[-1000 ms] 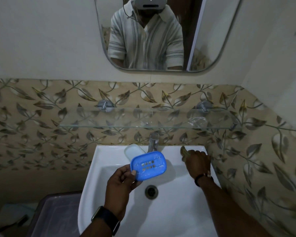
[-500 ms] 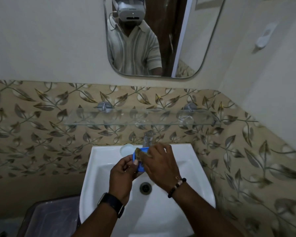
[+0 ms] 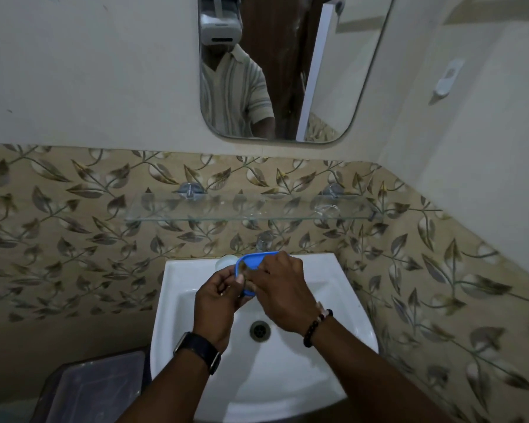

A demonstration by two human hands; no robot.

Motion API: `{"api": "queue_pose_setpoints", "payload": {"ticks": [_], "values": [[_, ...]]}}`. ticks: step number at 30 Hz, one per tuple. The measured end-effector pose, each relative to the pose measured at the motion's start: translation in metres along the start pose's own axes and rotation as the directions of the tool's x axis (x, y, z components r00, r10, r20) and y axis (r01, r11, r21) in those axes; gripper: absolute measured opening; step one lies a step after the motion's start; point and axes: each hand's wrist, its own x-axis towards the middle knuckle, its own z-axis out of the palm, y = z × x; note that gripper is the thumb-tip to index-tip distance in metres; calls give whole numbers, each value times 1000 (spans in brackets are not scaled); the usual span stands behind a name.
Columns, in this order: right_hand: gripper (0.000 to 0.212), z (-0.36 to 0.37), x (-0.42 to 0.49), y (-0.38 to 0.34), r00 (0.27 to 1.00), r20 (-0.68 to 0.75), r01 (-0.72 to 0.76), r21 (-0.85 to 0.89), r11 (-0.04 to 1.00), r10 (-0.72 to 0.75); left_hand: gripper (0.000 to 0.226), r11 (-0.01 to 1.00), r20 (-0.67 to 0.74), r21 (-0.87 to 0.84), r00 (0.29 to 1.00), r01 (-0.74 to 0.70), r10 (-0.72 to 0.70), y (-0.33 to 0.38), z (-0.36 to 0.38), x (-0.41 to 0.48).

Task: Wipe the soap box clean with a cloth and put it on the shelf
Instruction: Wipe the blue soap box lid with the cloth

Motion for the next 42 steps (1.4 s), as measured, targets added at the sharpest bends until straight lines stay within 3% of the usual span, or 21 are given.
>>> {"api": "queue_pose_setpoints", "payload": {"ticks": [4, 8, 11, 14, 18, 22, 25, 28, 32, 36, 39, 42], "values": [[32, -21, -3, 24, 988, 83, 139, -151, 979, -127, 17, 998, -55, -57, 998, 4, -7, 0, -4, -2], [23, -28, 0, 38, 997, 71, 62, -405, 912, -36, 17, 997, -91, -73, 996, -15, 9, 3, -4, -1], [20, -15, 2, 19, 999, -17, 42, -292, 955, -49, 20, 999, -89, -47, 996, -24, 20, 6, 2, 0], [31, -5, 4, 3, 987, -19, 153, -154, 976, -158, 21, 999, -90, -1, 995, -44, 44, 5, 6, 0], [29, -21, 10, 37, 974, -13, 215, -291, 932, -228, 26, 998, -116, 15, 991, -68, 69, 4, 5, 4], [31, -24, 19, 59, 990, -64, 87, -434, 897, -127, 23, 995, -97, 49, 991, -83, 87, -1, 14, 0], [29, -16, 23, 54, 955, -169, 159, -404, 901, -244, 20, 993, -81, 62, 991, -102, 106, -1, 20, -3], [19, -14, 23, 60, 909, -183, 270, -421, 866, -373, 20, 991, -91, 73, 989, -114, 121, -2, 21, -4], [16, -21, 21, 78, 940, -206, 162, -429, 888, -271, 20, 984, -157, 75, 973, -161, 171, -1, 24, -2], [14, -24, 15, 64, 994, -39, 84, -368, 926, -106, 19, 983, -212, 58, 960, -175, 183, -2, 29, -2], [34, -27, 13, 52, 996, 49, -61, -231, 971, 74, 20, 982, -232, 66, 954, -180, 190, -4, 29, -1], [25, -28, 10, 43, 977, 153, -142, -63, 988, 150, 21, 983, -247, 43, 952, -177, 182, -8, 31, -3]]}}
